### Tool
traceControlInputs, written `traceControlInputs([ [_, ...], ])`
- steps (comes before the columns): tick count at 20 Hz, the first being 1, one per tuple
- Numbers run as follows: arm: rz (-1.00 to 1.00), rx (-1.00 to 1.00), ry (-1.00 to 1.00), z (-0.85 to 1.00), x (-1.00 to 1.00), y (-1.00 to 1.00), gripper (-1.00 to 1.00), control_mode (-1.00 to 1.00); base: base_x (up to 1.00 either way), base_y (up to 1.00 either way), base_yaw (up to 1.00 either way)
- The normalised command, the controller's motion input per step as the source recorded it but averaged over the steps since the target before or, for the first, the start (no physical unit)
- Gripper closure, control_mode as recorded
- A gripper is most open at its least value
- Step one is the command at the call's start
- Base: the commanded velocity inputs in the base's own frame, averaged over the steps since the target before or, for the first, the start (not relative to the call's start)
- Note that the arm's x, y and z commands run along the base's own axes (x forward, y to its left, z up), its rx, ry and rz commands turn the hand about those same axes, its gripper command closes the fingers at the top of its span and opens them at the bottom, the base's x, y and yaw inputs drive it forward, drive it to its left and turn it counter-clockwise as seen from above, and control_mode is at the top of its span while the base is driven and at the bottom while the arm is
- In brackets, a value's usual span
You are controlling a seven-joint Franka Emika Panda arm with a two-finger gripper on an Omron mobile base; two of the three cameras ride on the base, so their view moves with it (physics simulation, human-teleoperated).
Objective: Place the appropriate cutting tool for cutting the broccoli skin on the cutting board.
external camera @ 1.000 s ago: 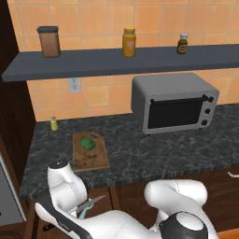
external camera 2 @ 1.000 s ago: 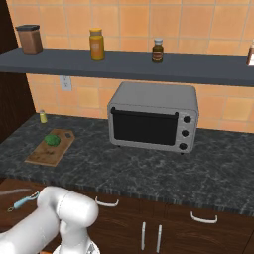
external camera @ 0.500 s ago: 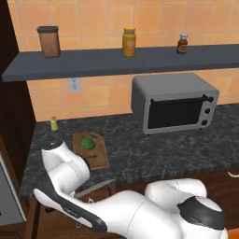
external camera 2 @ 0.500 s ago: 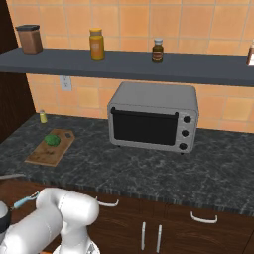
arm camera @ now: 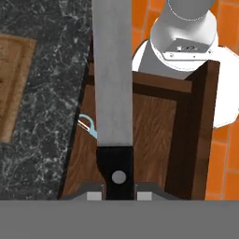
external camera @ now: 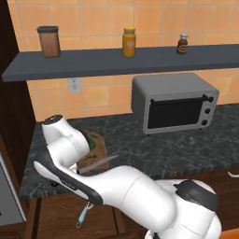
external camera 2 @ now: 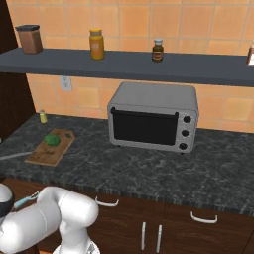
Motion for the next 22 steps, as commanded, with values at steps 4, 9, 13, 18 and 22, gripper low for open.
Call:
traceControlInputs([
  [4, -0.01, 0.00, -0.04, 0.00, 0.63, -0.23, 1.00, -1.00, 0.00, 0.00, 0.00],
  [9, -0.01, 0.00, 0.00, -0.02, 0.75, -0.10, 1.00, -1.00, 0.00, 0.00, 0.00],
  [13, 0.00, 0.00, -0.01, -0.22, 0.67, 0.00, 1.00, -1.00, 0.00, 0.00, 0.00],
  [18, 0.00, 0.00, -0.05, -0.55, 0.64, -0.07, 1.00, -1.00, 0.00, 0.00, 0.00],
  [22, 0.00, 0.01, -0.02, -0.24, 0.75, -0.11, 1.00, -1.00, 0.00, 0.00, 0.00],
])
